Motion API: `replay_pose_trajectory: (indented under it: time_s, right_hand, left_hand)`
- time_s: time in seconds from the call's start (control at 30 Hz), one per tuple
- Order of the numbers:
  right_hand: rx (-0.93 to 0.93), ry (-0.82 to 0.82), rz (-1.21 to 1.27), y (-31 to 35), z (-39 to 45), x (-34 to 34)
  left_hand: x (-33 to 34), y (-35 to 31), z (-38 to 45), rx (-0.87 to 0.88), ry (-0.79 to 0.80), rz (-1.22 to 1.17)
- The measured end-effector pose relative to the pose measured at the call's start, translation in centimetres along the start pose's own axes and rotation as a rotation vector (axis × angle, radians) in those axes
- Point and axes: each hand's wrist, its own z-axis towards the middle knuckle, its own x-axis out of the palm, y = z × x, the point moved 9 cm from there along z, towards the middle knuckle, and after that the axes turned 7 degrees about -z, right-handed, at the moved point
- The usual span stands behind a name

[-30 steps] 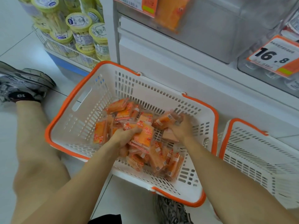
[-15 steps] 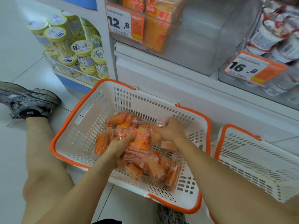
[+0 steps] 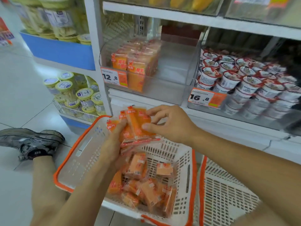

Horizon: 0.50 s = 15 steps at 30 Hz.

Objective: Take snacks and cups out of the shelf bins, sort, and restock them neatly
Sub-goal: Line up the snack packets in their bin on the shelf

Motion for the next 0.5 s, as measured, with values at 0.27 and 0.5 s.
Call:
replay_pose_trajectory:
  time_s: [0.27,0.5]
  right_hand:
    - [0.295,0.216,0.566,-1.4,-0.6,1.1]
    - [0.279,0.276,0.542,-2.3,0.2,-0.8]
  left_hand:
    - [2.5,-4.5,-1.2,0.211,-0.036,0.162]
    - [3.1,-3.1,0.1,0.116,-0.076,0.249]
